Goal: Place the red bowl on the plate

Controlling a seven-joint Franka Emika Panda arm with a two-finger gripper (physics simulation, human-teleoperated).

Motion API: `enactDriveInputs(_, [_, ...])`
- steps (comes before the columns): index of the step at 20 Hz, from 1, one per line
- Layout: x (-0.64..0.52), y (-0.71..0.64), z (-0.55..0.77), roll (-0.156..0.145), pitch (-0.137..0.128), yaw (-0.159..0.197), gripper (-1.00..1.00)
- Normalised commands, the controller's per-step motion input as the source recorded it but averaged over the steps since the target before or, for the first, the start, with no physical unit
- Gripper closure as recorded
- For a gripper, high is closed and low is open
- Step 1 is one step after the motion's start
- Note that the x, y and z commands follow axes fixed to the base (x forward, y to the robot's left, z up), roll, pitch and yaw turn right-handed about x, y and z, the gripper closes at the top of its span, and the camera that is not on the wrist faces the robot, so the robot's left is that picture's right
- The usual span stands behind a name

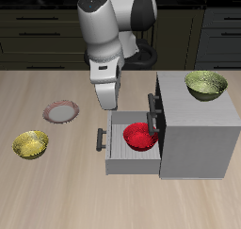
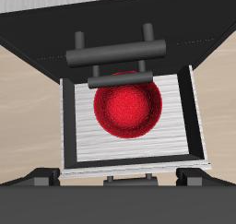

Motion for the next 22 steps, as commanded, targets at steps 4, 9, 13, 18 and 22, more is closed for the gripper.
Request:
enactDriveInputs(4, [0.00, 0.03, -0.12, 0.005, -0.003, 0.008, -1.00])
enactDriveInputs(9, [0.06, 0.30, -0.14, 0.049, 0.011, 0.006, -1.00])
enactDriveInputs(13, [0.05, 0.19, -0.22, 0.033, 0.026, 0.015, -1.00])
enactDriveInputs(18, [0.02, 0.14, -0.28, 0.024, 0.035, 0.007, -1.00])
enactDriveInputs(22, [-0.01, 0.07, -0.26, 0.013, 0.047, -0.001, -1.00])
